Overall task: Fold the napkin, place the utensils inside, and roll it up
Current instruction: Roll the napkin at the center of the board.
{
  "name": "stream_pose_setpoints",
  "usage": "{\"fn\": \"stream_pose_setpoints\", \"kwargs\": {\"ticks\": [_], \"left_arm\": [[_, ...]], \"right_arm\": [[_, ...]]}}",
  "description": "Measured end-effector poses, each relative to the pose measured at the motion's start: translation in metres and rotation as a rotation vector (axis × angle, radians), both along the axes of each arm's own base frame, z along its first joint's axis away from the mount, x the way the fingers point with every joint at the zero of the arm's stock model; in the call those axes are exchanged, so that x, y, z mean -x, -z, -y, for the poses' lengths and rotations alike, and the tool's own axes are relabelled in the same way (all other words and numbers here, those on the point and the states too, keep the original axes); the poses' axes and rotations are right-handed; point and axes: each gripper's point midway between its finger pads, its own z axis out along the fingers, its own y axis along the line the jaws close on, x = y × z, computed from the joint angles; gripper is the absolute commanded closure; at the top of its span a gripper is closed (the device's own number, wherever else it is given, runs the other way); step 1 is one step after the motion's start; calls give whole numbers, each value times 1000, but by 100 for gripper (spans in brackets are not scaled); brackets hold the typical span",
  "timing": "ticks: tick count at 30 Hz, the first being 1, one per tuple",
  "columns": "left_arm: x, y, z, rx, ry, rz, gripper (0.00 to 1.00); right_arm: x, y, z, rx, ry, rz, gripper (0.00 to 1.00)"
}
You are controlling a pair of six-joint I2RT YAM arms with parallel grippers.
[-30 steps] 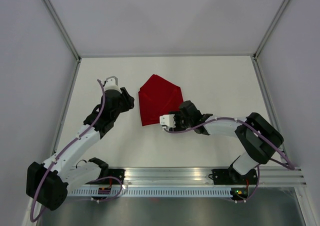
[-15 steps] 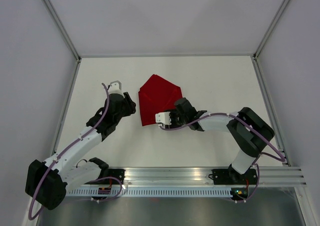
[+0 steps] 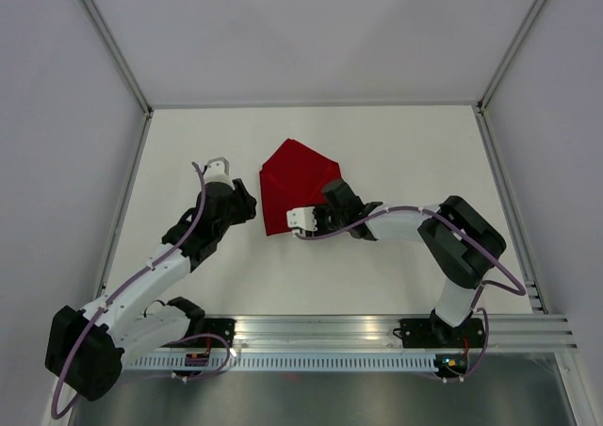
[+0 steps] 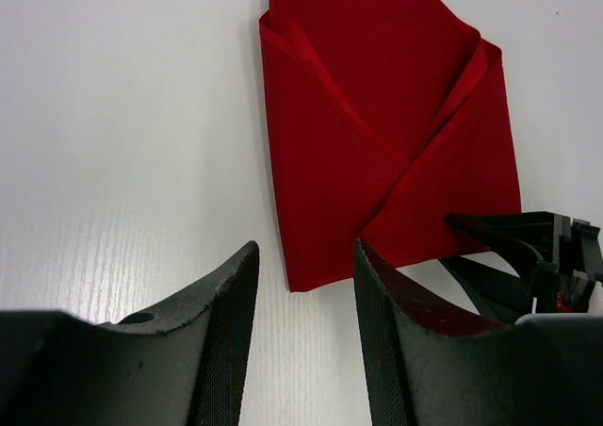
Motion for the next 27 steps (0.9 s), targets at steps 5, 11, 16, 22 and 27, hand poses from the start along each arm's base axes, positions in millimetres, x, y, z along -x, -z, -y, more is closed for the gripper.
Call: {"fn": "stream_pose_setpoints", "kwargs": {"ticks": [5, 11, 16, 22, 27], "left_arm": [[0, -5, 3, 14, 14, 15, 50], [4, -2, 3, 13, 31, 12, 49], [5, -3, 3, 12, 35, 20, 49], [5, -3, 3, 7, 39, 21, 49], [5, -2, 2, -6, 46, 21, 49]], "right_arm": [[1, 1, -1, 6, -4, -21, 56], [6, 1, -6, 2, -9, -35, 56], [15, 2, -16, -7, -26, -43, 56], [19, 2, -30, -35, -37, -34, 56], [13, 2, -36, -59, -21, -17, 55]]}}
